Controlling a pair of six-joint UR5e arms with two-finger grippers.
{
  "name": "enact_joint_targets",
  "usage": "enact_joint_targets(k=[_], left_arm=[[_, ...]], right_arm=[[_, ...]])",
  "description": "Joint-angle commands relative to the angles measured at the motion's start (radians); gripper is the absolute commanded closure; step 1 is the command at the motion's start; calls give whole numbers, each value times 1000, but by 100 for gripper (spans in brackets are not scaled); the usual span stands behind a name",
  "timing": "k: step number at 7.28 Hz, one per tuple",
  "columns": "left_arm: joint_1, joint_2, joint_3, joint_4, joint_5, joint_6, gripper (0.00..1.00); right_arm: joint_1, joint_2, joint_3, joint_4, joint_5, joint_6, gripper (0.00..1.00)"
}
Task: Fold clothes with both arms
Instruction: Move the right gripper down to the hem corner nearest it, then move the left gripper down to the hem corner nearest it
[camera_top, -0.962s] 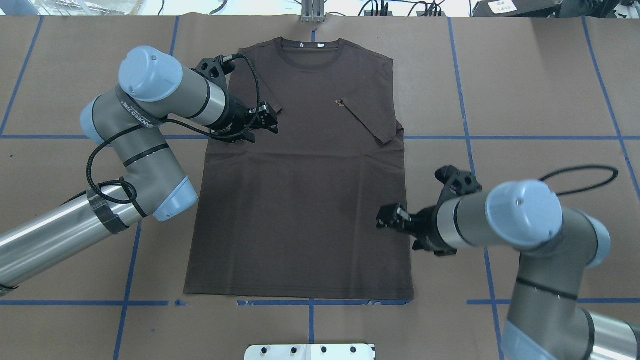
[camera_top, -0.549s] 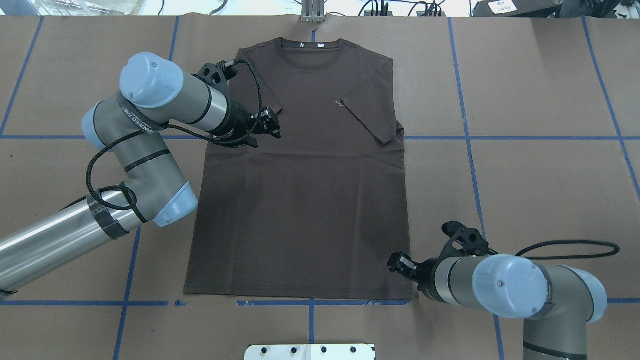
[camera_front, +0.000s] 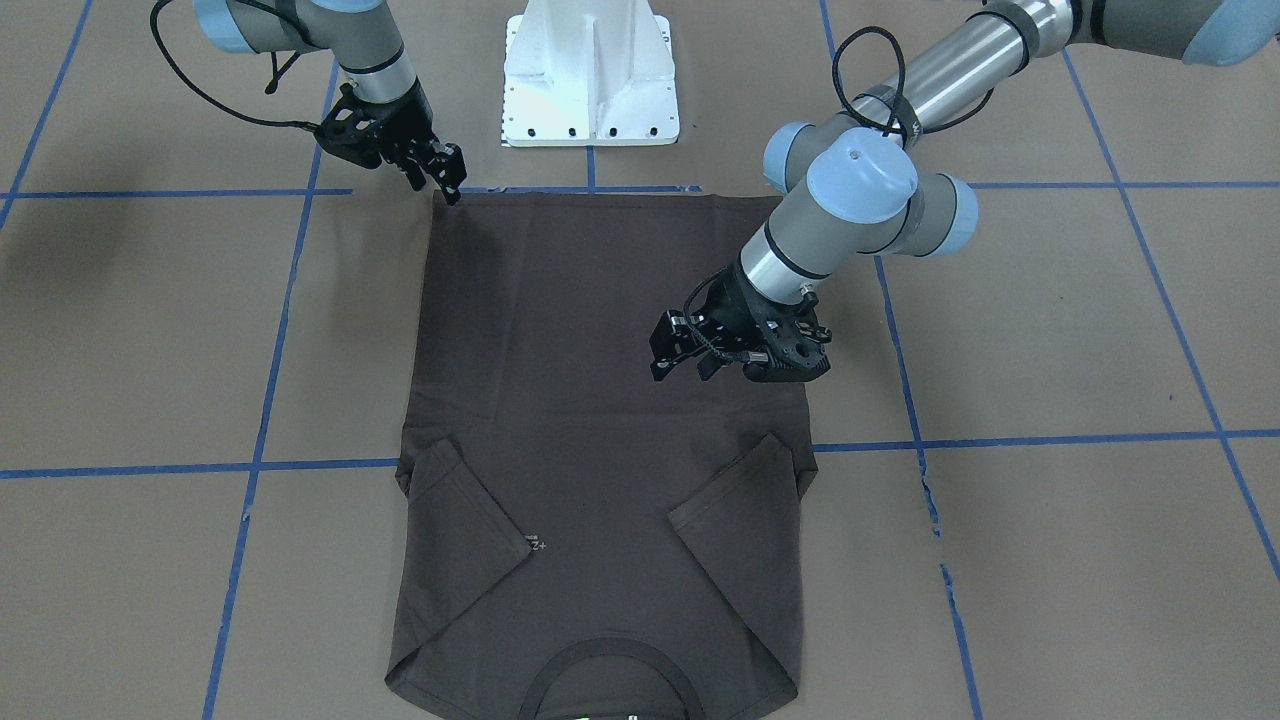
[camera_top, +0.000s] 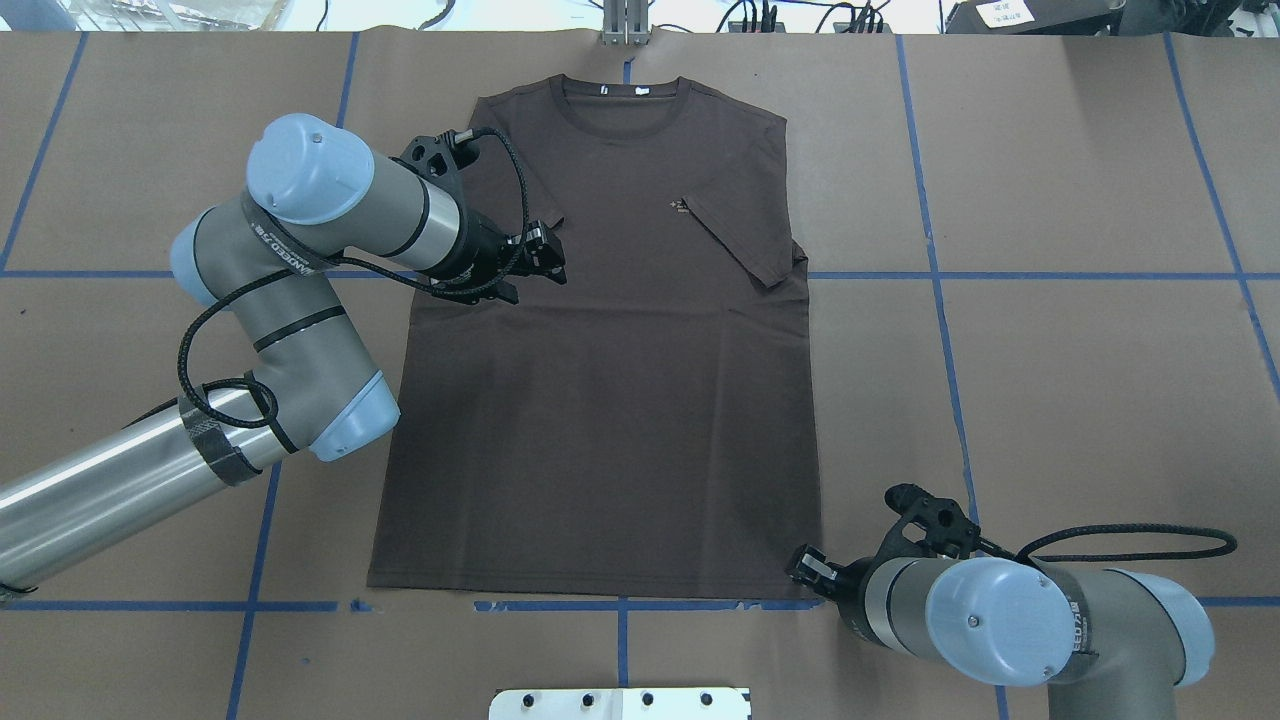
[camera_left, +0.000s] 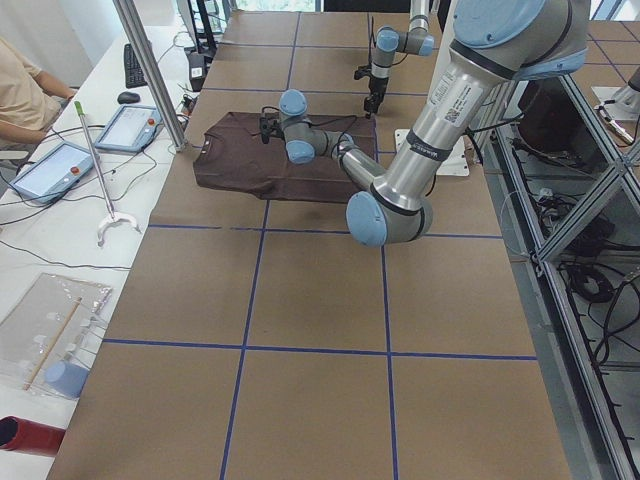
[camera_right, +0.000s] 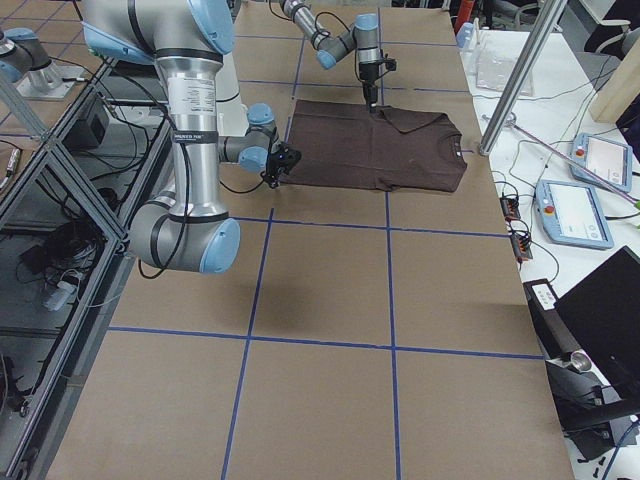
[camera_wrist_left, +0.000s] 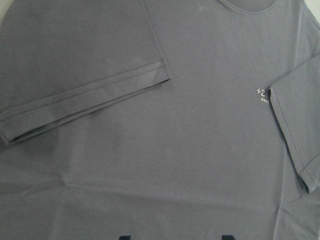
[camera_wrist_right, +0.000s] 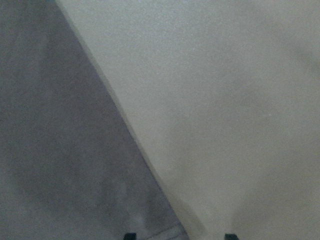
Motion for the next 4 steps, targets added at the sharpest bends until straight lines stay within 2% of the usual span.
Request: enact_joint_targets(k=[1,3,4], left_arm=[[1,11,0,-1,-1,1,32],[1,13,0,-1,1,5,32],[1,13,-2,-1,1,5,32]], right_arm=[[-3,6,-1,-5,-3,1,59],[-1,4,-1,-5,-1,0,100],[-3,7,-1,-5,2,0,100]])
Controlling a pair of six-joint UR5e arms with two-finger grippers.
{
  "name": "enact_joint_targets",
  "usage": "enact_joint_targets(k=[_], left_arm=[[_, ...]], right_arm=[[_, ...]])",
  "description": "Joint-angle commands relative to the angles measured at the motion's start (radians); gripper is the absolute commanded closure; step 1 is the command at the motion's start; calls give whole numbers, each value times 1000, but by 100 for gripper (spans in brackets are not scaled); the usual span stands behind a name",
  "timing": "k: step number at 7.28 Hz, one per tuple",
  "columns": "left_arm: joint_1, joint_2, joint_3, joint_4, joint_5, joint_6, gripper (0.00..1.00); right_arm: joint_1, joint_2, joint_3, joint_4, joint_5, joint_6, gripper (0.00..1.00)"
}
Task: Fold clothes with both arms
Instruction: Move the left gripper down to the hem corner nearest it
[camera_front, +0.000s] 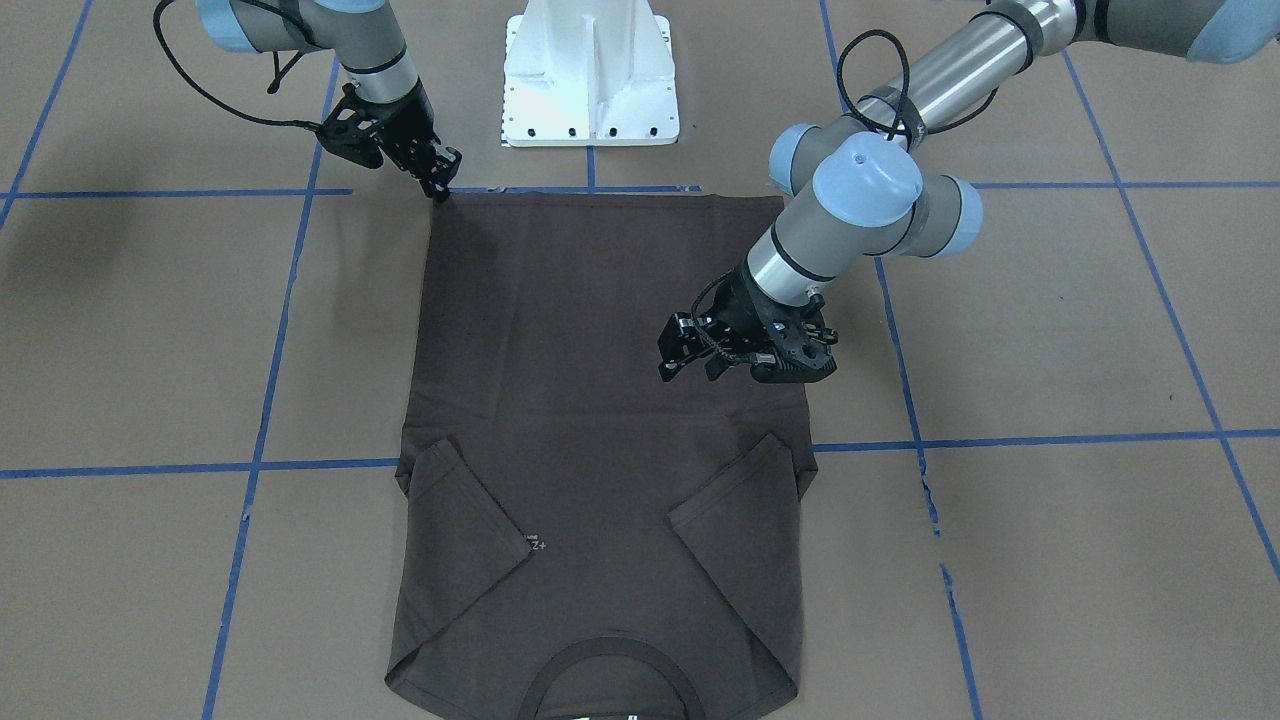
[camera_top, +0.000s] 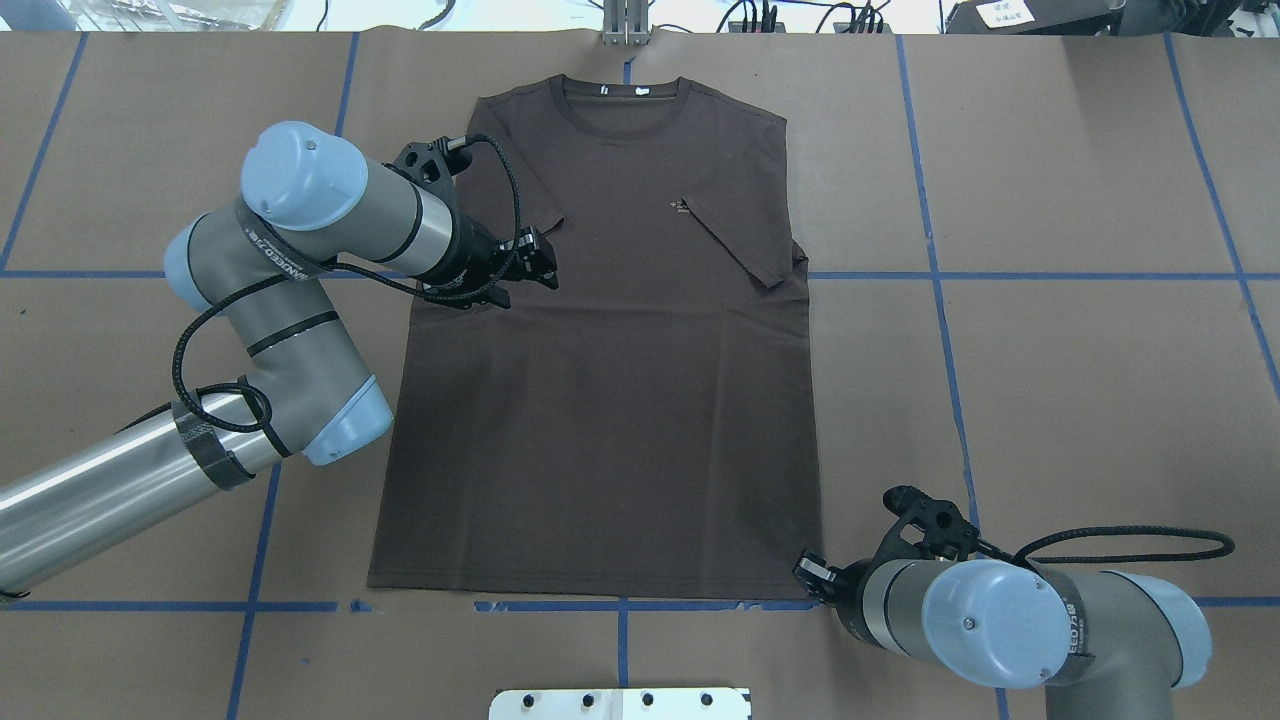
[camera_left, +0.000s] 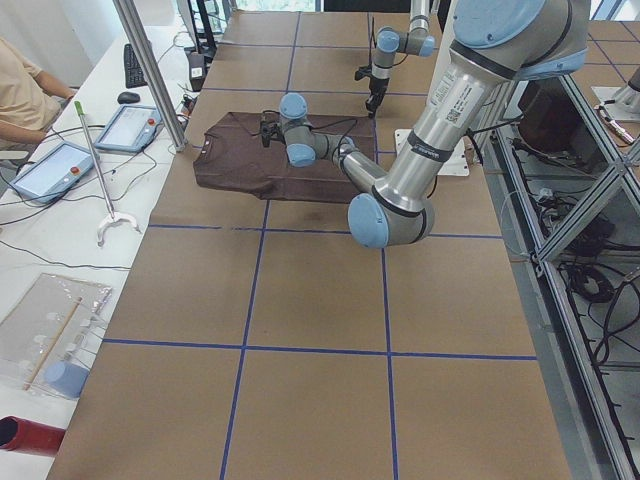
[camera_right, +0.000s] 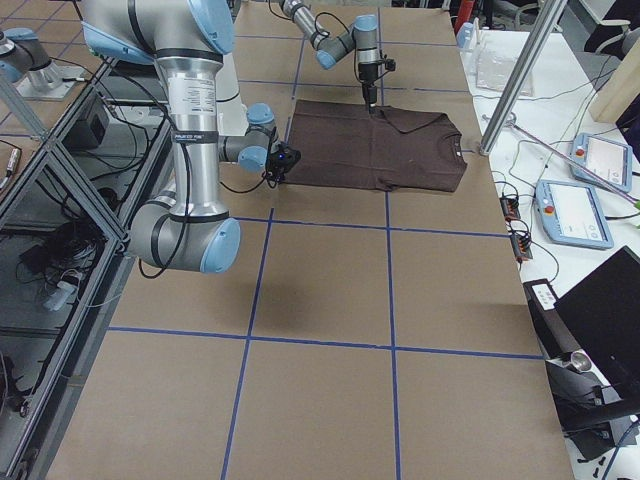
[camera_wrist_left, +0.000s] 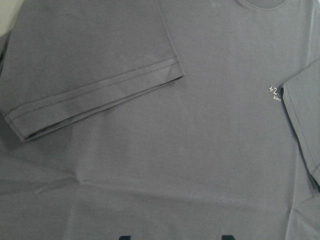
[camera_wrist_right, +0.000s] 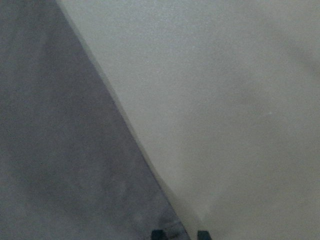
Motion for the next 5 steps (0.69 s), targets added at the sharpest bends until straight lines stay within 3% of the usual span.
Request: enact_joint_targets(k=[1,3,5], left_arm=[[0,1,-18,5,0,-4,32],[50,223,-308,15,35,-53,32],[223,467,-513,49,240,-55,32]], right_arm=[[-3,8,4,0,0,0,100],[7,4,54,0,10,-2,100],[5,2,59,0,9,-2,100]])
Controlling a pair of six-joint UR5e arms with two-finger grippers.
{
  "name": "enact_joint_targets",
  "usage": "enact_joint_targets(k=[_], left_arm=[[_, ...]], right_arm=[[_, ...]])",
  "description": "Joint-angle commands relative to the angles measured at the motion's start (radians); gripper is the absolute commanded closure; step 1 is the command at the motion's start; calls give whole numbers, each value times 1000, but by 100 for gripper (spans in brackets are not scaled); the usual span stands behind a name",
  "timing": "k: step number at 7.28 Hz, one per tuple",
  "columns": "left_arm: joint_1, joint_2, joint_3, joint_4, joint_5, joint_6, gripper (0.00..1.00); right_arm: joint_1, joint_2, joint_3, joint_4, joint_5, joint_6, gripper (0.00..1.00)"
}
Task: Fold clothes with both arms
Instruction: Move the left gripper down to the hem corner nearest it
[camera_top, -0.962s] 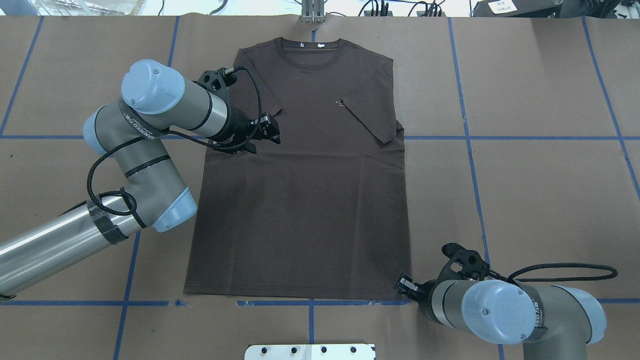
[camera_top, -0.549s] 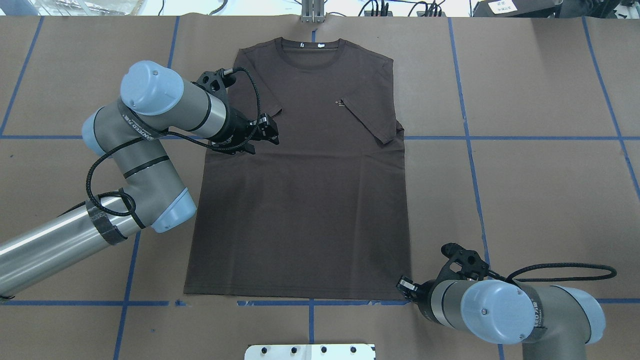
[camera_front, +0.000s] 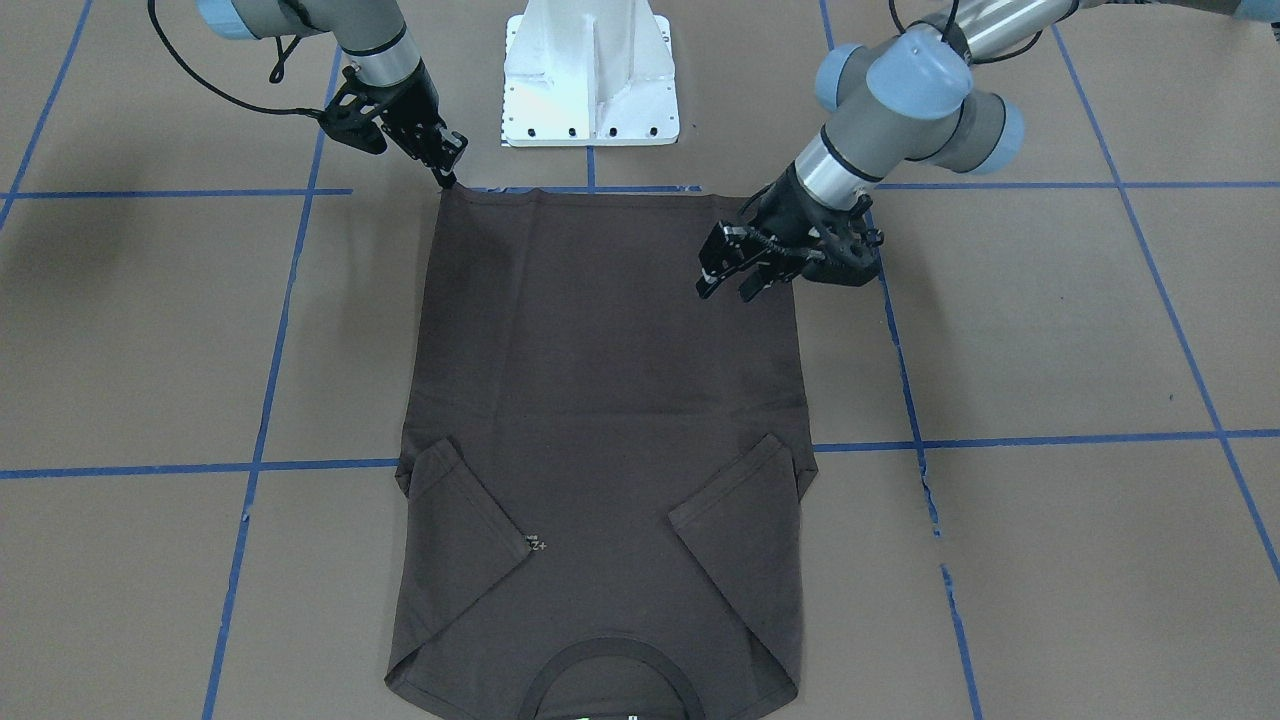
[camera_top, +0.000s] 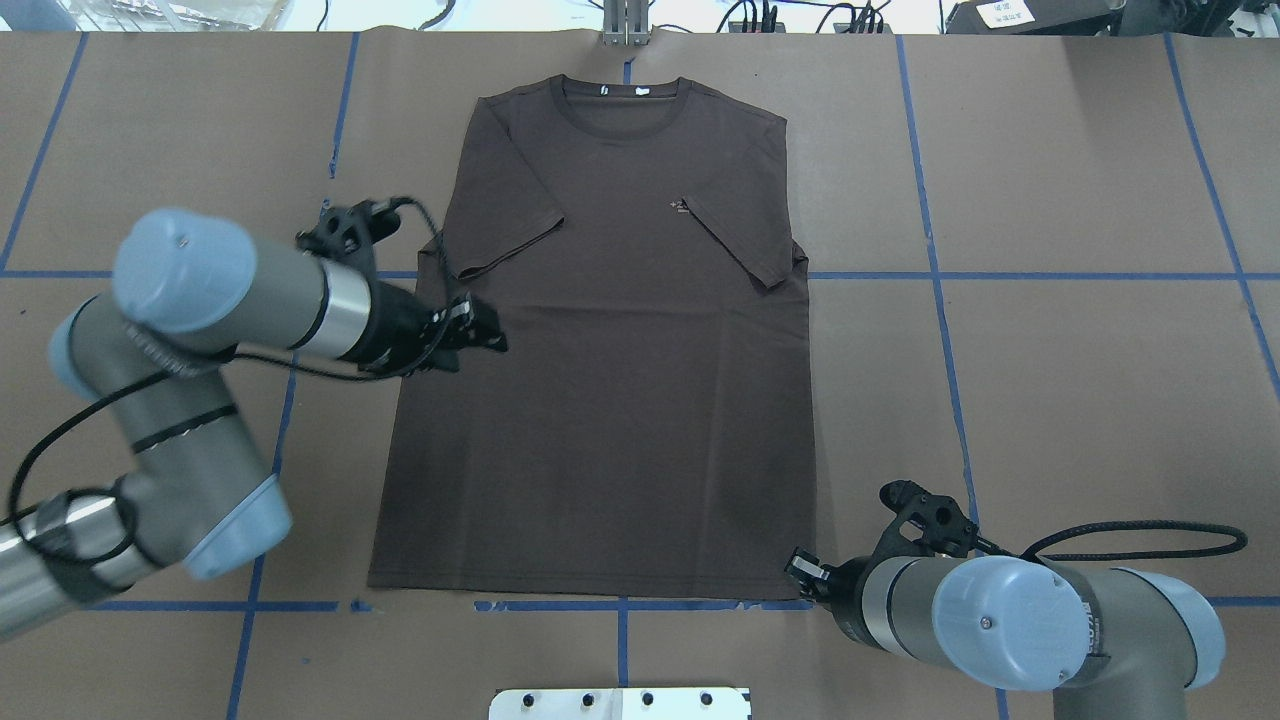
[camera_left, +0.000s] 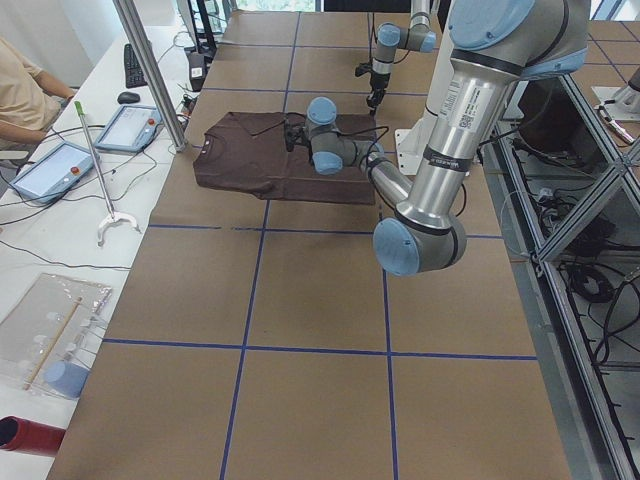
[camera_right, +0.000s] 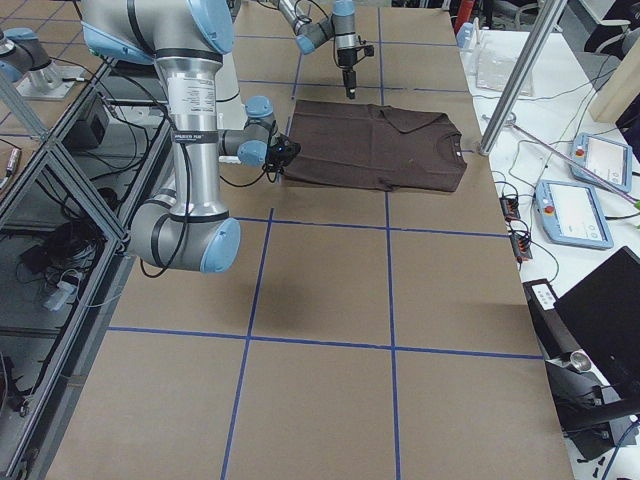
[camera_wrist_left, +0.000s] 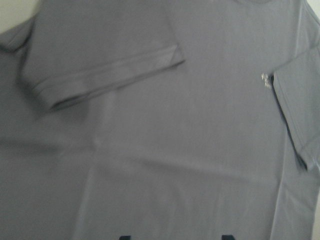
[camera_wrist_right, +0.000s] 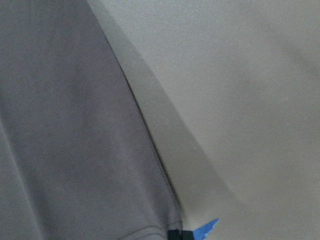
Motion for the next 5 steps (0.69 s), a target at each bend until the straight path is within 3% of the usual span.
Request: enact_joint_targets(k=[1,3,5], left_arm=[[142,186,-145,79,141,-6,33],[248,219,-173,124,146,-142,43],[303,219,-173,167,211,-167,43]], right_arm=[[1,-3,1,0,0,1,100],[2,-4,3,0,0,-1,100],[5,-7,3,0,0,-1,100]])
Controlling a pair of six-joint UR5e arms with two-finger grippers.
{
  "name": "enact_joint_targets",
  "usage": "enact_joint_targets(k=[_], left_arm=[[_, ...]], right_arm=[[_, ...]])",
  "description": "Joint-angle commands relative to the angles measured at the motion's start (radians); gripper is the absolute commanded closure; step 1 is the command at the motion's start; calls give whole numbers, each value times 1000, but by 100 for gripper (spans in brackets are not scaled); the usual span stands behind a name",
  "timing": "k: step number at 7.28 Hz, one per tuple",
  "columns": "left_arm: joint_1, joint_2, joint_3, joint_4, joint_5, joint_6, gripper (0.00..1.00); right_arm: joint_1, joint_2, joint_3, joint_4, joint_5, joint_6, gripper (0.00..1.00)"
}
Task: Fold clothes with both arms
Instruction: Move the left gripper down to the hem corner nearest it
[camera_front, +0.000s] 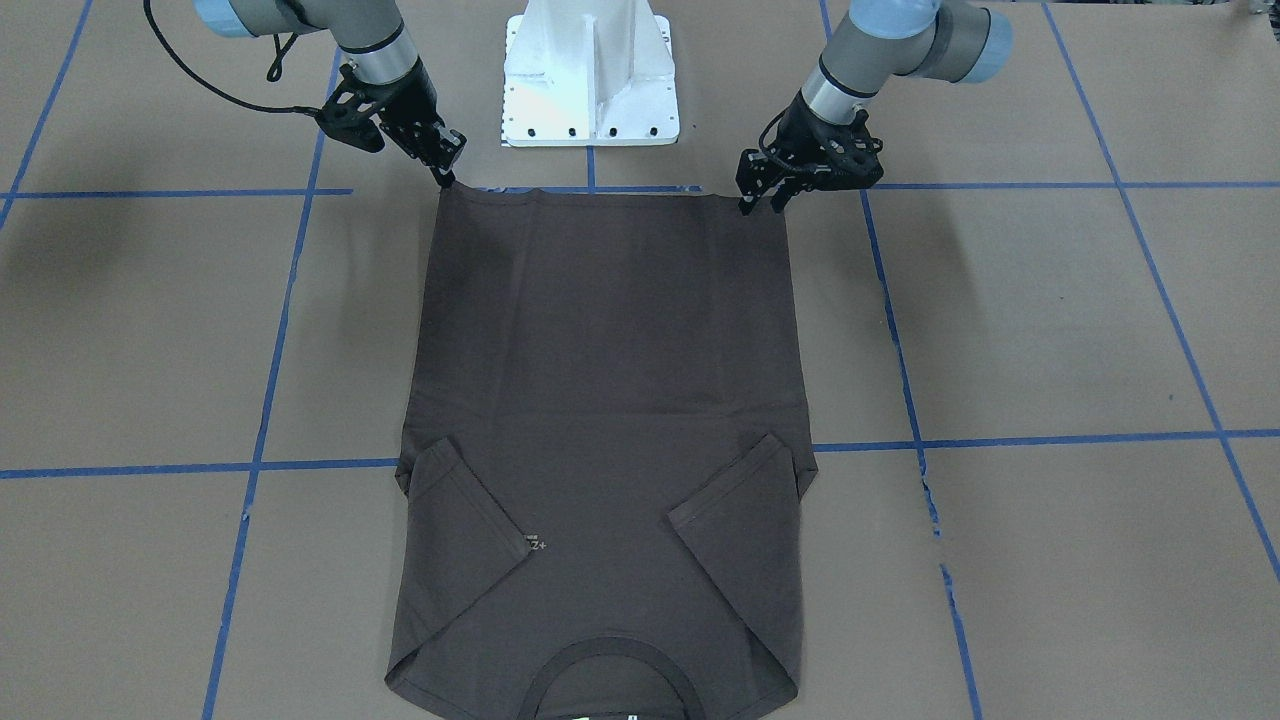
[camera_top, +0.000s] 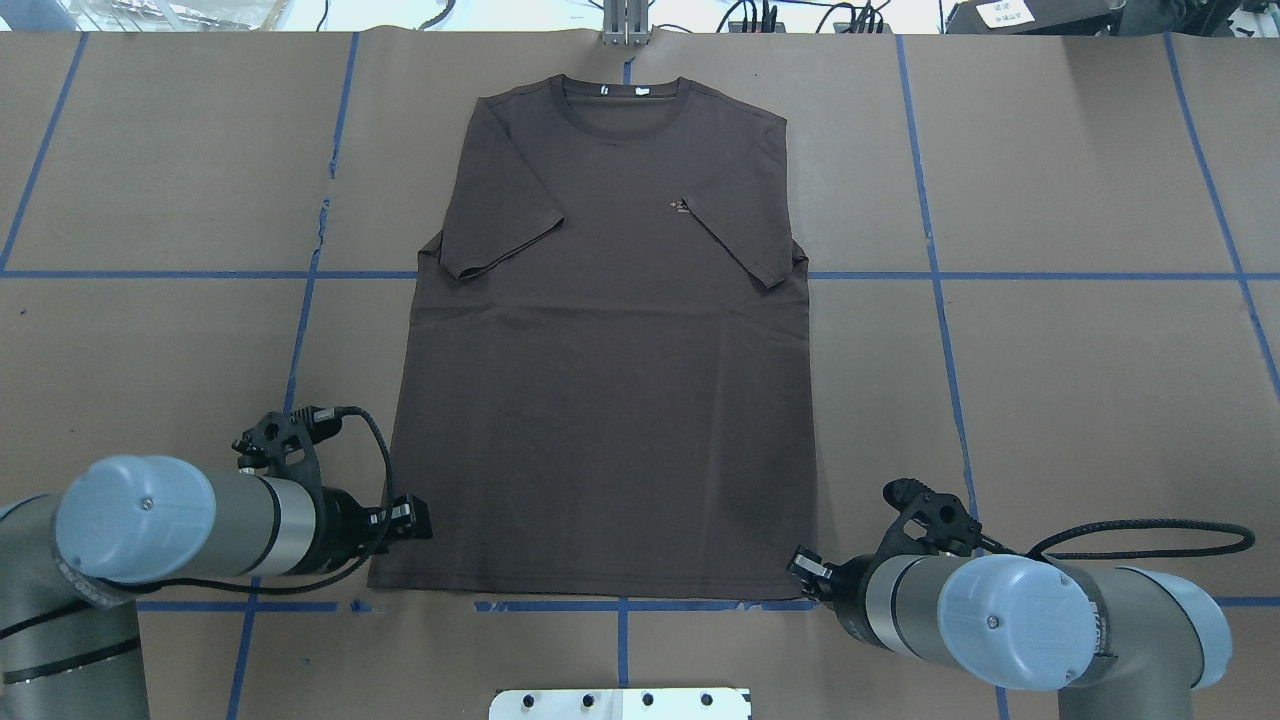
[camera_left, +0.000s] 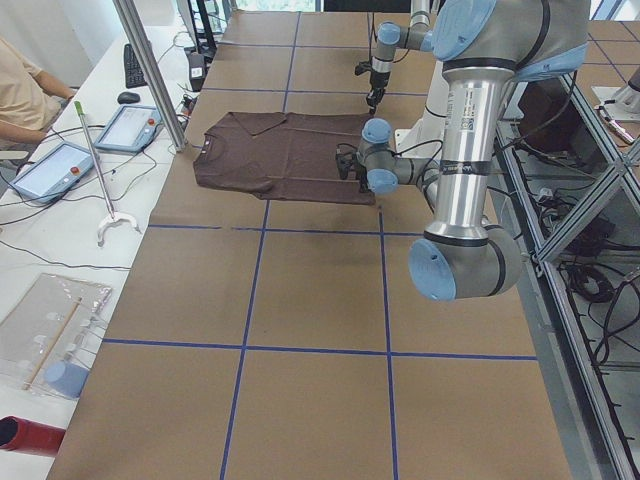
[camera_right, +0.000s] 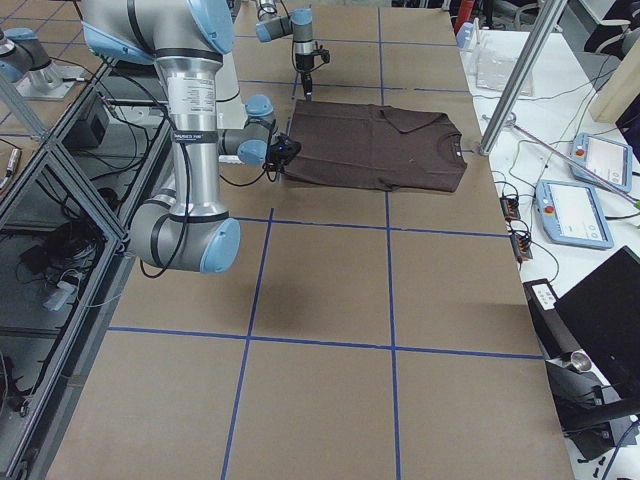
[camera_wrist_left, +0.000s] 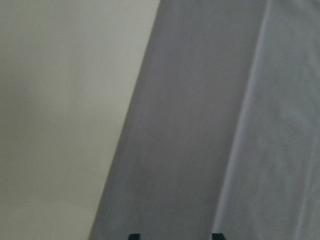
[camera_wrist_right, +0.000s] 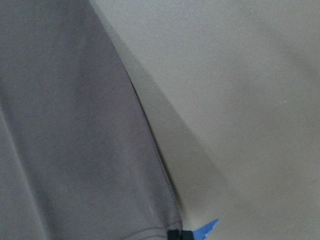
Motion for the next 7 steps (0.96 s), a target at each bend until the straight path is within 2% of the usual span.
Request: enact_joint_targets(k=[1,7], left_arm=[[42,-2,-2,92,31,-50,43],[40,6,-8,120,28,-52,42]], right_arm=[[1,-2,1,0,0,0,100],[3,-5,0,0,0,0,100]])
